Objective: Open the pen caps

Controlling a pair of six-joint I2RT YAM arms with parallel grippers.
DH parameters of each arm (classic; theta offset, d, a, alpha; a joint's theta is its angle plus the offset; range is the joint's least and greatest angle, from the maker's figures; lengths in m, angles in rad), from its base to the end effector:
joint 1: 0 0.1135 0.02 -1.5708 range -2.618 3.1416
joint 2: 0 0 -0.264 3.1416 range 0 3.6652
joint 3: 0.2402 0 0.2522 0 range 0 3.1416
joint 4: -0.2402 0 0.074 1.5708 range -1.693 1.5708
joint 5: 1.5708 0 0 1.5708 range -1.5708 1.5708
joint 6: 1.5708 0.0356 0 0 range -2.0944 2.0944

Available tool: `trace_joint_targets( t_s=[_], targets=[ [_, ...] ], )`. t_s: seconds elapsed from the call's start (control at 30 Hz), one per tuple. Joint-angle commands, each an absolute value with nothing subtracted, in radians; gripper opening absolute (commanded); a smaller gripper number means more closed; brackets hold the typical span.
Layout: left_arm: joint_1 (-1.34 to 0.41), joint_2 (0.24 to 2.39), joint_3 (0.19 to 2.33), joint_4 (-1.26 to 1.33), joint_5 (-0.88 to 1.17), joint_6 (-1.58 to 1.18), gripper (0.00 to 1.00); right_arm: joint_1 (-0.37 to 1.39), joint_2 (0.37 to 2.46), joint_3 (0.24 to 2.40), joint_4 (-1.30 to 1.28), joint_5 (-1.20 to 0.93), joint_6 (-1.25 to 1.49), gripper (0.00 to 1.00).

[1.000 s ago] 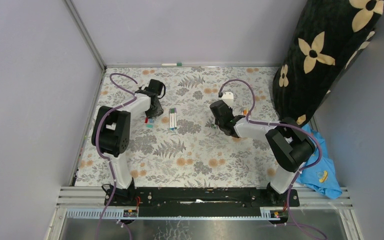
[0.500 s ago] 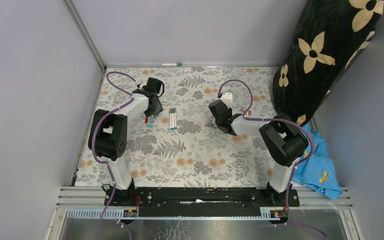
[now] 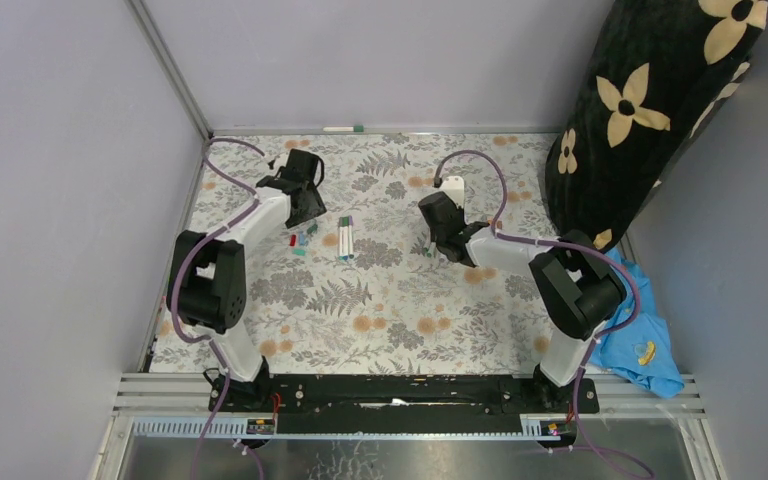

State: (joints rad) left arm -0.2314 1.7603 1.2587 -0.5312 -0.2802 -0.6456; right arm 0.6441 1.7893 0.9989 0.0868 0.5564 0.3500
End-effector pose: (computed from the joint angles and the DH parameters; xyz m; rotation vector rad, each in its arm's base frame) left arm 0.3612 -0.0750 0.2147 -0.6188 2.4652 0.0270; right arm 0.3085 0.2082 0.1719 -0.0335 2.1529 -0.0646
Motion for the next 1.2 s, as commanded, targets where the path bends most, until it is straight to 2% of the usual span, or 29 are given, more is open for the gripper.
trace_joint_targets(
  t_s=[0.0,0.27,0.7,1.17],
  targets=[
    [-0.232,1.697,1.248,-0.499,-0.276,-0.66,0.58,0.658,1.71,1.095,0.059,0.532,0.293,0.39],
    [-0.232,1.579,1.171,-0.454,-0.237,-0.692,0.59,0.75,1.798,1.293,-0.087,0.481,0.271,0.43],
    [-0.233,1.396,1.058,-0.4,-0.205,-0.73,0.65,0.893,2.124,1.666,-0.251,0.362,0.31,0.44],
    [-0.233,1.339,1.023,-0.382,-0.217,-0.723,0.65,0.923,2.277,1.833,-0.313,0.318,0.34,0.44]
  ],
)
